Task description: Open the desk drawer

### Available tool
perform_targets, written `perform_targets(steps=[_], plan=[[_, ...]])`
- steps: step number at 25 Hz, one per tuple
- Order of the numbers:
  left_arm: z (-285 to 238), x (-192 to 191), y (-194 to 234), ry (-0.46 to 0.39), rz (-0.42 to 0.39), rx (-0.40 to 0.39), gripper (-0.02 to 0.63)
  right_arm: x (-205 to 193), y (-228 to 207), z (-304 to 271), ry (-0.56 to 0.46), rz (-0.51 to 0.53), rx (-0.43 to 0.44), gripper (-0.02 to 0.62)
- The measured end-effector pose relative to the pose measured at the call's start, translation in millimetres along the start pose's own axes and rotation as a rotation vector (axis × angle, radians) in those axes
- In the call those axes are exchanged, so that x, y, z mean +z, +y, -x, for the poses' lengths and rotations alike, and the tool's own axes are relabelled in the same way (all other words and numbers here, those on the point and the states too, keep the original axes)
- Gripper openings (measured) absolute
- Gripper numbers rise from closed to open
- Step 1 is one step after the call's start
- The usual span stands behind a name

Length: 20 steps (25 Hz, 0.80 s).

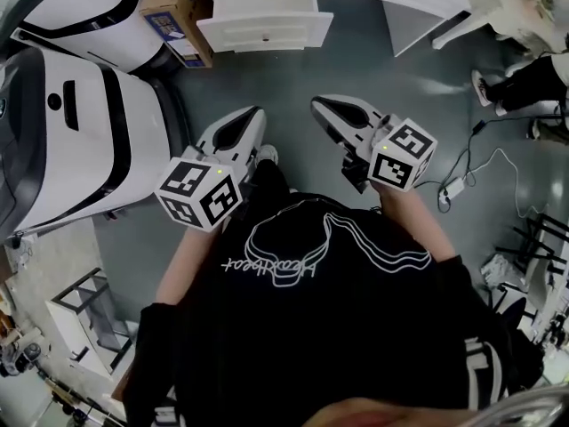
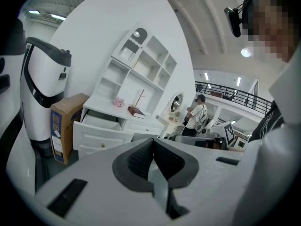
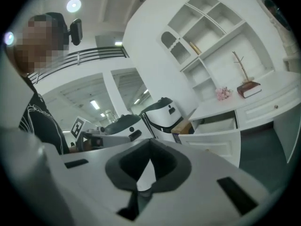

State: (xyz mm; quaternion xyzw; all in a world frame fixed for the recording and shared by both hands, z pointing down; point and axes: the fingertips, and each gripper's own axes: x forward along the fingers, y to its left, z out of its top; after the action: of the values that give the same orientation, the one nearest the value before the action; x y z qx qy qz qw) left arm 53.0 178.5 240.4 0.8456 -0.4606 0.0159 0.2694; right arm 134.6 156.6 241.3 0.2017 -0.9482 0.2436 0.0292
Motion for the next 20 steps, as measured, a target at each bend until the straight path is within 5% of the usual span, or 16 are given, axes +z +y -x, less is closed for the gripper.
perform_targets(steps=[9,20], plan=[[17,21,-56,-0.057,-0.092,-0.031,0.003,36,51,35,-0.059,0.141,0.068,0.005],[11,27,-74,-0.066,-0.124,-0.037,0.003,43,53,49,-0.091,0.121,0.096,0.005]])
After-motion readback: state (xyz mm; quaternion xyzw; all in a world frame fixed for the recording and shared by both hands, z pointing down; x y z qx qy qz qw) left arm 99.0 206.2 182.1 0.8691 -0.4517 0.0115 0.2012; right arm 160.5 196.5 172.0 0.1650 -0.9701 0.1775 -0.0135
